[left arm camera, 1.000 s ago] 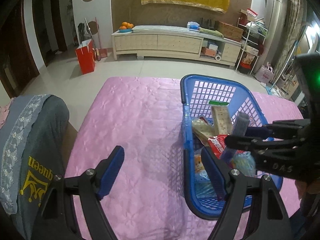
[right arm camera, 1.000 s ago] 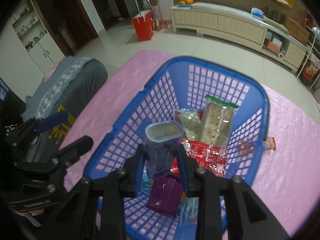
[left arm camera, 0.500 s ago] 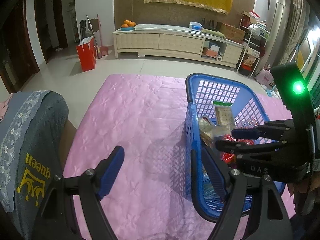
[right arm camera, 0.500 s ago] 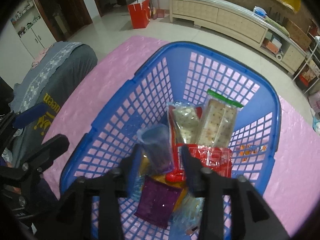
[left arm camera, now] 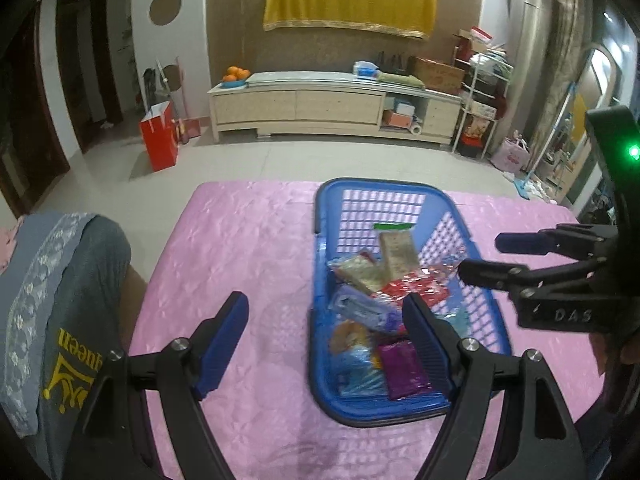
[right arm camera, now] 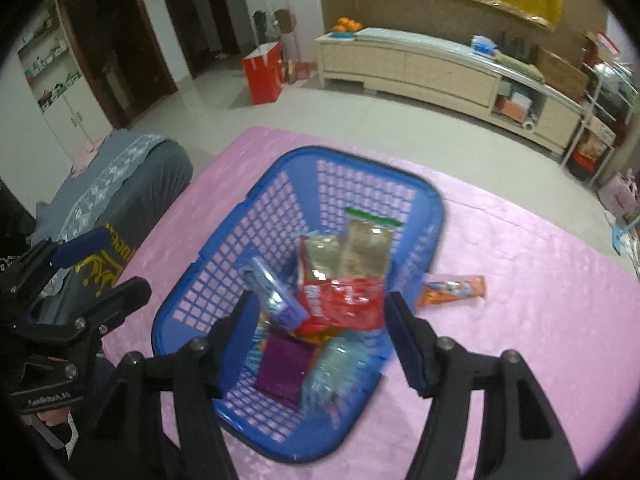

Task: Organize snacks
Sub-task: 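Lower the blue mint tin into the basket and open the right tool, then move the open right tool over the orange snack bar on the mattress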

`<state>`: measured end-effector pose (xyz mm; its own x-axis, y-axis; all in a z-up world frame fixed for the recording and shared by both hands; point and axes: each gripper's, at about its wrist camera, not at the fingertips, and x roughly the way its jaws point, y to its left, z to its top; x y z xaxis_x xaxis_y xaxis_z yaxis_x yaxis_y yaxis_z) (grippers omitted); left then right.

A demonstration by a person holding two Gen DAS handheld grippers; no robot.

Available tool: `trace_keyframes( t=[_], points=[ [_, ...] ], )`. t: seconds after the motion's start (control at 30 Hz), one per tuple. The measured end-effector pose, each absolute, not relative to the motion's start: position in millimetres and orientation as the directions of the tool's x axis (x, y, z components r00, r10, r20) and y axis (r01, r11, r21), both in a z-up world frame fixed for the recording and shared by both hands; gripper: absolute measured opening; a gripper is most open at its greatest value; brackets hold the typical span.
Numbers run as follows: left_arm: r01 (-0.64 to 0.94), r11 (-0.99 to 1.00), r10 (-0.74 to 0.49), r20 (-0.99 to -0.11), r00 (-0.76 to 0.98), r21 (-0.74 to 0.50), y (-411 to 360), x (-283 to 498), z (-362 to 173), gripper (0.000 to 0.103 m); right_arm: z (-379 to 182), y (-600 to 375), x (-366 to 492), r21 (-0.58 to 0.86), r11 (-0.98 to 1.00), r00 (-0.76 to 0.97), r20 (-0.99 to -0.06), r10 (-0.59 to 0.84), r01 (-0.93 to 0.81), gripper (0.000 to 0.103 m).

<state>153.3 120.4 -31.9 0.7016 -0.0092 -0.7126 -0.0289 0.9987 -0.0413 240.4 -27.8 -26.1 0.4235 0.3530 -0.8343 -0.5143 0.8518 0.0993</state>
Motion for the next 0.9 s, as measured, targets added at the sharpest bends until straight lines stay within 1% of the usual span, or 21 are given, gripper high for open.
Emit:
trace_keyframes(
  t=[0.03, 0.13, 0.4, 0.5, 0.63, 0.7, 0.8, 0.9],
  points=[
    [-0.023, 0.999, -0.009, -0.713, 0.701, -0.035, 116, 154, -29, 0.077, -24, -34, 241, 0.094, 0.86, 0.433, -0.833, 0.343, -0.502, 0.069],
    [0.012, 1.0, -0.019, -0.718, 0.696, -0.015, 101, 158, -24, 0.085, -14, -52, 242, 0.09, 0.879, 0.461, -0.824, 0.33, -0.469, 0.07],
    [0.056, 0.998, -0.012, -0.753, 0.658, 0.033, 73, 178, -21, 0.086, -8, -92, 253, 0.086, 0.914, 0.498, -0.816, 0.293, -0.396, 0.072],
    [0.067, 0.997, -0.006, -0.784, 0.621, 0.046, 67, 191, -26, 0.086, -13, -100, 261, 0.071, 0.926, 0.503, -0.823, 0.265, -0.372, 0.073],
    [0.049, 0.998, -0.003, -0.817, 0.577, 0.031, 65, 210, -33, 0.086, -26, -112, 278, 0.11, 0.936, 0.455, -0.851, 0.263, -0.335, 0.073],
    [0.044, 0.999, -0.013, -0.836, 0.549, 0.013, 64, 221, -36, 0.086, -34, -118, 290, 0.163, 0.938, 0.417, -0.863, 0.286, -0.305, 0.073],
    [0.034, 0.999, -0.016, -0.857, 0.515, 0.001, 60, 236, -42, 0.086, -47, -126, 306, 0.224, 0.949, 0.373, -0.879, 0.295, -0.223, 0.073],
    [0.026, 1.0, -0.02, -0.864, 0.502, -0.008, 59, 251, -45, 0.086, -56, -129, 318, 0.243, 0.955, 0.353, -0.89, 0.289, -0.17, 0.073]
  ],
)
